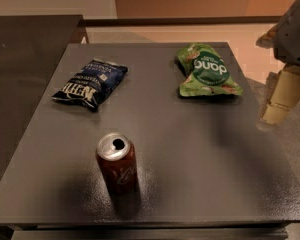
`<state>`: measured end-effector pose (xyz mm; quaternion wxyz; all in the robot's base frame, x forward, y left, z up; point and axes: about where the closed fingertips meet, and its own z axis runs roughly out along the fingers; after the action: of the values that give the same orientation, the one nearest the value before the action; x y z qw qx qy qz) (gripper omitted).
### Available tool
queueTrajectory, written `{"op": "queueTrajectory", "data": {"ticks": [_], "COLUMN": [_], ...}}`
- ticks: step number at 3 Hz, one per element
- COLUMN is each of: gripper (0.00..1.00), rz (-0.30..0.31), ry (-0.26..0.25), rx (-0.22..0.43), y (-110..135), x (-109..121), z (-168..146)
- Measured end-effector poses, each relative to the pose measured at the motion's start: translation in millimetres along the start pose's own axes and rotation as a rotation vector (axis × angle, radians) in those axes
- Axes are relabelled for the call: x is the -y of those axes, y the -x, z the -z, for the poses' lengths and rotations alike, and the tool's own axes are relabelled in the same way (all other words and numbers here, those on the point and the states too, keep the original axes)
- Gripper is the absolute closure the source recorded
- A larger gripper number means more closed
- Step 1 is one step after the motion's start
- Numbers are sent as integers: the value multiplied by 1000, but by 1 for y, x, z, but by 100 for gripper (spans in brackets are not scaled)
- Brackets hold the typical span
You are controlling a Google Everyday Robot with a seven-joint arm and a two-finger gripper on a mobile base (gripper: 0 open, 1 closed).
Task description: Move green rice chip bag near coke can
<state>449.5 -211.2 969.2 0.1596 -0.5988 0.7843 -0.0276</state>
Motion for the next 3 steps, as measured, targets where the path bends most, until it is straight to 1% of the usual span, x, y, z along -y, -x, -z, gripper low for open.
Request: {"op": "queueTrajectory", "data": {"ticks": [1, 2, 3], "gripper": [0, 0, 0], "rz": [-35, -99, -199], "ry": [3, -1, 12], "rx": [32, 54, 60], "y": [14, 25, 30], "x": [19, 44, 72], "z": [-19, -41, -65]}}
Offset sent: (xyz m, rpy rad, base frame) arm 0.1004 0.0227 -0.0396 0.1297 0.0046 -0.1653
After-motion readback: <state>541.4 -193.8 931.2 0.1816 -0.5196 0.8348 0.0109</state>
